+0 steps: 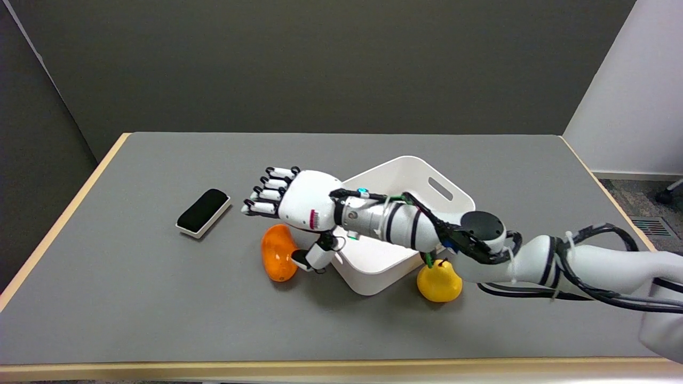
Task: Pick up mango.
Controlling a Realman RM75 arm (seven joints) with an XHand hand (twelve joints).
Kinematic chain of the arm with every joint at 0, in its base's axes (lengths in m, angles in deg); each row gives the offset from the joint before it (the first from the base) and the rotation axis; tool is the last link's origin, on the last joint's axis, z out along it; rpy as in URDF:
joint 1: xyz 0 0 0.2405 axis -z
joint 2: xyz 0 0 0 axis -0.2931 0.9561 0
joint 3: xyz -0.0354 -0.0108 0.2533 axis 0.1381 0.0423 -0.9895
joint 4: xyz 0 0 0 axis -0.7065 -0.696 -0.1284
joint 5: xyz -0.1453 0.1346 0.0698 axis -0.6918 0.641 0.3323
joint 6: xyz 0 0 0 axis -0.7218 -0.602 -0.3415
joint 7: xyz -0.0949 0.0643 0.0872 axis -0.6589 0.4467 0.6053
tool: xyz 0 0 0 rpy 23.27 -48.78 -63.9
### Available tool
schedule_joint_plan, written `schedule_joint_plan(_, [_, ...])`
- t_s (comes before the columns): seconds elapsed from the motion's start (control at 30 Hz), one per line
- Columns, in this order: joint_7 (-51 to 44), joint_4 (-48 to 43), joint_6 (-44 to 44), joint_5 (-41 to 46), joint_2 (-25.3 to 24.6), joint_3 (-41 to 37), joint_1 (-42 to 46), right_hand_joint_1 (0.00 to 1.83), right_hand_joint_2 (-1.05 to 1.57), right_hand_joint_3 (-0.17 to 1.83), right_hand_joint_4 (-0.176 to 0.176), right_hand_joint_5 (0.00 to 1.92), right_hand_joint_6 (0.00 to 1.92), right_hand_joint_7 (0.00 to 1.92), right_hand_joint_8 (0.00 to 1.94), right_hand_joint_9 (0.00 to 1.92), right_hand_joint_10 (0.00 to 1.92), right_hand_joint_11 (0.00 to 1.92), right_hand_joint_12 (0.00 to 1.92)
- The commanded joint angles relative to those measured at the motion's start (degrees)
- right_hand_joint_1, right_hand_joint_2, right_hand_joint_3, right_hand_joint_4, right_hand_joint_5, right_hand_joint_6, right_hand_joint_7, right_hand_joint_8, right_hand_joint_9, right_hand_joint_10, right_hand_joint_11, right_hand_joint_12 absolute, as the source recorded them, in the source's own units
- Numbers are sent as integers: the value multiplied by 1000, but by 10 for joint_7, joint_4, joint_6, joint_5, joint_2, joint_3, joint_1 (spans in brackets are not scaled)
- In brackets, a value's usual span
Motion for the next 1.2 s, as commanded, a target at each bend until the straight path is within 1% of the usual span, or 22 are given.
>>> schedule_joint_plan(0.03, [-2,-77,39,-7,72,3,58,669,567,951,49,127,354,212,282,135,619,15,1129])
schedule_joint_plan(0.3, [-2,-77,33,-10,67,-1,56,668,566,951,46,131,357,210,282,132,619,14,1130])
schedule_joint_plan(0.57, [-2,-80,32,-11,54,2,24,666,566,950,46,131,357,209,282,131,620,15,1132])
schedule_joint_plan(0.73, [-2,-47,42,-6,33,21,-1,661,565,948,45,134,359,210,282,132,622,16,1135])
schedule_joint_plan(0.87, [-3,-3,37,39,12,22,-25,656,565,945,44,141,365,215,285,134,626,14,1137])
schedule_joint_plan(1.03, [3,11,16,78,8,22,-53,655,569,944,46,157,379,223,288,139,633,14,1138])
schedule_joint_plan(1.1, [11,21,-2,122,7,22,-70,656,570,945,47,158,381,225,289,143,635,18,1141])
schedule_joint_plan(1.2, [57,44,-16,201,7,23,-97,650,573,950,51,163,387,239,295,167,644,48,1158])
